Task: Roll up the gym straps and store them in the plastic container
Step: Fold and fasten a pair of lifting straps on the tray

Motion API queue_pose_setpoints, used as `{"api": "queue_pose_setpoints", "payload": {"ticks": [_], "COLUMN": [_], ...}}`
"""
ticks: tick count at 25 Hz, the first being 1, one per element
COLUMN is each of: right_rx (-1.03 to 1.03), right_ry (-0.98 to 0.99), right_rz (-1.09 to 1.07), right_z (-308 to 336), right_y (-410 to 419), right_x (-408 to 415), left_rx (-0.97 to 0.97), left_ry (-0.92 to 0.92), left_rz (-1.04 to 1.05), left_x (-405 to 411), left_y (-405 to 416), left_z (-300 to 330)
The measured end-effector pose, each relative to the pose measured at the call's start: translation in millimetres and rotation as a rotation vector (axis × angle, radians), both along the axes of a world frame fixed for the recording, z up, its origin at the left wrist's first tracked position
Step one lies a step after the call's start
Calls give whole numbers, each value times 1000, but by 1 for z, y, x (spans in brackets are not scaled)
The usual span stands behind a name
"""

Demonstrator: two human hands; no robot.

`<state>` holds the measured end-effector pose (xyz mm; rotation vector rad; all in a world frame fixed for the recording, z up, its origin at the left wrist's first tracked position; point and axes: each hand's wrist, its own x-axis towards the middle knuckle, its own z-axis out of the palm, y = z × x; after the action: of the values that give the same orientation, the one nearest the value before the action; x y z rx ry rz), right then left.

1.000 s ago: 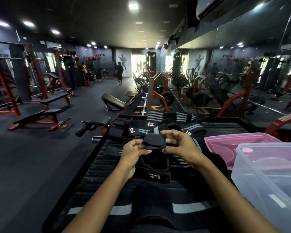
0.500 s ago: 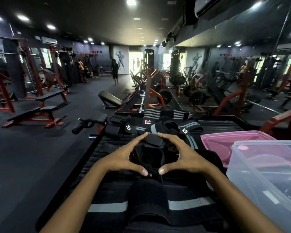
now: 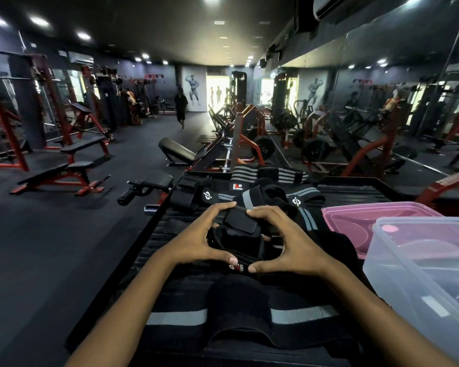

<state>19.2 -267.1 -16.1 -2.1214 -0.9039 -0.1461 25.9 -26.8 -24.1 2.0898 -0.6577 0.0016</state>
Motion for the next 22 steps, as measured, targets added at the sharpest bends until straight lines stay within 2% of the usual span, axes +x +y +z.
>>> {"api": "queue_pose_setpoints", "payload": {"ticks": [7,11,13,18,22], "right_rx": [-5,358,418,311,205], "right_ry": [12,306,370,346,211], "right_rz": [-22,-58,-115,-39,-90], "right_z": [-3,-9,-12,-11,-11], "right_y": [-2,10,15,9,8], "right_x": [0,6,13,14,20], "left_rx": [-6,36,37,13,-8], "left_ry": [-1,22,28,22,45], "left_rz": [-26,-20,-17,8,-23], "left_x": [-1,-3,-4,-6,-8], "left_y": [-1,-3,-7,-14,-15], "left_z": [1,-2,-6,-10,-10]}}
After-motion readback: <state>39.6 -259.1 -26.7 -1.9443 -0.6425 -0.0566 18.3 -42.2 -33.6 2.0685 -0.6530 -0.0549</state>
